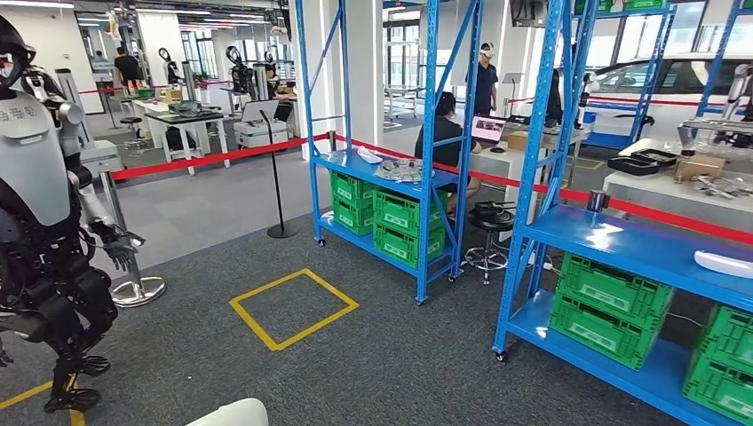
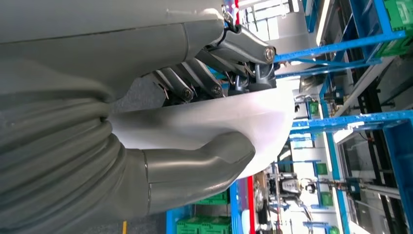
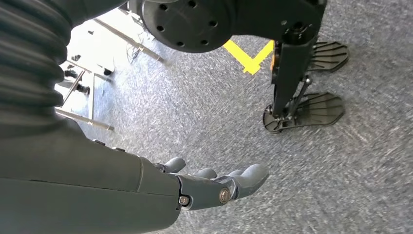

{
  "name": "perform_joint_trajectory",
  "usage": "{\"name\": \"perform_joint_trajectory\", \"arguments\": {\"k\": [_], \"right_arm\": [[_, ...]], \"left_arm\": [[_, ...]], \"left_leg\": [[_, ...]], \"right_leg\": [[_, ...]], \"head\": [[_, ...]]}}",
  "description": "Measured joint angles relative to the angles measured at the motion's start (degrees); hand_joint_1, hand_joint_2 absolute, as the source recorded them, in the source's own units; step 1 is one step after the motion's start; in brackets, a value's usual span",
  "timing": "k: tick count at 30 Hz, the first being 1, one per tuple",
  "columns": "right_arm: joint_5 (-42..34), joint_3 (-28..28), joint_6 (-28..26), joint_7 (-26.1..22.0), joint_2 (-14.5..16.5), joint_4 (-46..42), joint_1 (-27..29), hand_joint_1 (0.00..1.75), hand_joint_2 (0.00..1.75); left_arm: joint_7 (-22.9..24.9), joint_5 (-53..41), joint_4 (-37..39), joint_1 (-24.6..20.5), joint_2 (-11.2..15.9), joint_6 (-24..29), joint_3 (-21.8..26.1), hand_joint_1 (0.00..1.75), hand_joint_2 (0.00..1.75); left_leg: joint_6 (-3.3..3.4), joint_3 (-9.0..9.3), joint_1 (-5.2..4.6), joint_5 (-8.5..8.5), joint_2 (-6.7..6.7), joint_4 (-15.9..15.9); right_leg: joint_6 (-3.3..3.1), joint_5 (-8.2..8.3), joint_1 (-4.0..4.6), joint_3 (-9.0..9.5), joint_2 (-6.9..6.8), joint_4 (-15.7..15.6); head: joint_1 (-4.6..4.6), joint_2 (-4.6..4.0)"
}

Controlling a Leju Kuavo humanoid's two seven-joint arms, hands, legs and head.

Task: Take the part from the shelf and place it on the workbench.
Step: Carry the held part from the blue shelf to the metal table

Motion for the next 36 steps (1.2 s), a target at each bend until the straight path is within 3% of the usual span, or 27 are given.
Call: {"name": "perform_joint_trajectory", "arguments": {"k": [2,3,5,7,9,10,12,14,15,16,18,20,22,24,25,27,29,31,33,34,36], "right_arm": [[0.0,0.0,0.0,0.0,0.0,0.0,-0.1,0.0,1.75],[0.1,0.1,0.0,0.0,0.0,0.0,-0.2,0.0,1.75],[0.2,0.2,0.0,-0.4,-0.1,0.0,-0.3,0.0,1.75],[0.5,0.4,-0.1,-1.0,-0.2,0.0,0.0,0.0,1.75],[0.4,0.5,-0.3,-1.5,-0.3,0.0,0.4,0.0,1.75],[0.3,0.5,-0.4,-1.7,-0.3,0.0,0.4,0.0,1.75],[0.0,0.5,-0.6,-1.8,-0.2,0.0,0.4,0.0,1.75],[-0.1,0.5,-0.9,-1.5,-0.1,0.0,0.3,0.0,1.75],[-0.3,0.5,-1.1,-1.2,0.0,0.0,0.2,0.0,1.75],[-0.7,0.4,-1.4,-0.7,0.1,0.0,0.2,0.0,1.75],[-1.8,0.1,-2.2,0.0,0.4,0.0,0.1,0.0,1.75],[-2.7,-0.4,-2.7,0.2,0.7,0.0,0.1,0.0,1.75],[-3.0,-0.7,-2.8,-0.1,0.8,0.0,0.2,0.0,1.75],[-2.7,-0.8,-2.6,-0.5,0.9,0.0,0.6,0.0,1.75],[-2.4,-0.9,-2.5,-0.6,0.9,0.0,0.7,0.0,1.75],[-1.9,-0.9,-2.0,-1.2,0.9,0.0,0.7,0.0,1.75],[-1.6,-0.9,-1.4,-1.8,1.0,0.0,0.7,0.0,1.75],[-1.5,-0.9,-1.1,-2.2,1.1,0.0,0.6,0.0,1.75],[-1.6,-0.9,-1.0,-2.4,1.3,0.0,0.4,0.0,1.75],[-1.7,-0.9,-1.0,-2.5,1.4,0.0,0.2,0.0,1.75],[-1.9,-1.0,-1.1,-2.7,1.7,0.0,0.0,0.0,1.75]], "left_arm": [[0.0,0.0,-0.4,0.3,0.0,0.0,0.0,1.75,1.75],[0.0,0.0,-0.5,0.6,0.0,0.0,0.1,1.75,1.75],[-0.1,-0.1,-0.9,1.2,0.0,0.0,0.3,1.75,1.75],[-0.4,-0.1,-1.5,2.4,0.0,0.0,0.6,1.75,1.75],[-0.9,0.4,-1.6,4.0,0.3,-0.5,0.9,1.75,1.75],[-1.2,0.8,-1.4,4.6,0.6,-1.0,1.1,1.75,1.75],[-1.4,1.4,-0.8,4.8,1.0,-1.9,1.1,1.75,1.75],[-1.5,1.7,0.1,4.1,1.1,-2.5,1.0,1.75,1.75],[-1.6,1.7,0.5,3.6,1.1,-2.8,0.8,1.75,1.75],[-1.7,1.8,0.8,3.0,1.2,-3.0,0.6,1.75,1.75],[-1.8,2.5,1.5,1.4,1.3,-3.4,0.1,1.75,1.75],[-2.0,3.7,2.5,-0.5,1.4,-3.8,-0.5,1.75,1.75],[-2.4,4.8,3.8,-2.3,1.4,-4.1,-1.1,1.75,1.75],[-3.4,5.4,5.2,-3.3,1.8,-4.2,-1.3,1.75,1.75],[-4.0,5.5,5.8,-3.6,2.1,-4.2,-1.4,1.75,1.75],[-5.1,5.4,6.3,-4.1,2.6,-3.9,-1.4,1.75,1.75],[-5.5,5.4,6.4,-4.6,3.0,-3.5,-1.4,1.75,1.75],[-5.4,5.7,6.3,-5.4,3.2,-3.2,-1.4,1.75,1.75],[-5.6,5.5,6.3,-6.0,3.7,-2.7,-1.4,1.75,1.75],[-6.0,5.1,6.3,-6.3,4.0,-2.2,-1.3,1.75,1.75],[-6.7,4.2,6.3,-7.2,4.6,-1.2,-0.9,1.75,1.75]], "left_leg": [[-0.86,-0.47,0.11,0.33,-1.17,-0.3],[-1.15,-0.68,0.18,0.33,-0.75,-0.2],[-1.58,-2.04,0.11,-1.5,2.49,2.4],[-1.89,-4.98,0.06,-5.4,5.84,9.1],[-2.16,-7.41,0.16,-7.69,6.43,14.9],[-2.18,-7.34,0.17,-7.34,6.55,15.2],[-1.93,-3.93,0.11,-4.24,7.6,9.3],[-1.17,0.11,-0.25,-1.8,10.24,2.1],[-0.77,1.15,-0.47,-1.28,11.08,0.2],[-0.39,1.25,-0.68,-1.2,11.23,-0.3],[0.24,1.08,-0.66,-0.71,9.75,-0.7],[0.91,1.25,-0.26,-0.13,8.32,-1.3],[1.33,1.26,-0.03,0.24,6.97,-1.5],[1.41,1.02,-0.04,0.32,5.48,-1.3],[1.38,0.94,-0.03,0.32,4.62,-1.2],[1.07,0.84,0.09,0.23,2.96,-0.7],[0.37,0.53,0.18,0.01,1.43,-0.1],[-0.53,0.02,0.23,0.08,0.14,0.1],[-1.33,-0.5,0.42,0.42,-0.76,-0.2],[-1.6,-0.81,0.42,0.24,-0.04,0.1],[-1.93,-2.48,0.3,-1.94,3.27,3.6]], "right_leg": [[-0.71,0.08,0.19,0.0,-0.96,-0.2],[-1.16,0.27,0.22,0.03,-1.61,-0.4],[-2.14,0.56,0.19,0.11,-3.01,-0.9],[-2.71,0.51,0.43,0.09,-4.45,-1.0],[-2.86,0.42,0.64,0.04,-6.07,-0.9],[-2.88,0.38,0.72,0.04,-6.89,-0.9],[-2.79,0.26,0.84,0.16,-8.44,-0.9],[-2.39,0.04,1.05,0.4,-9.76,-0.8],[-2.1,-0.06,1.11,0.54,-10.36,-0.8],[-1.8,-0.1,1.12,0.68,-10.99,-0.8],[-1.15,-0.24,0.96,0.95,-11.94,-0.8],[-0.55,-1.67,0.74,0.29,-9.48,1.1],[-0.23,-4.94,0.58,-2.49,-5.52,7.3],[-0.11,-7.25,0.54,-5.84,-4.2,13.8],[-0.08,-6.85,0.51,-6.46,-4.06,14.7],[-0.03,-3.22,0.27,-4.47,-3.44,9.9],[0.04,-0.52,-0.07,-1.31,-1.1,2.9],[-0.4,-0.26,-0.02,-0.25,-0.03,0.4],[-1.38,0.01,0.19,-0.21,-1.38,0.2],[-1.9,0.17,0.22,-0.13,-1.99,0.1],[-2.79,0.42,0.28,-0.05,-3.39,-0.2]], "head": [[-0.04,0.0],[-0.07,0.0],[-0.24,0.0],[-0.4,0.0],[-0.43,0.0],[-0.45,0.0],[-0.48,0.0],[-0.48,0.0],[-0.45,0.0],[-0.42,0.0],[-0.38,0.0],[-0.31,0.0],[-0.12,0.0],[0.02,0.0],[0.04,0.0],[0.08,0.0],[0.09,0.0],[0.02,0.01],[-0.04,0.01],[-0.09,0.0],[-0.28,0.0]]}}
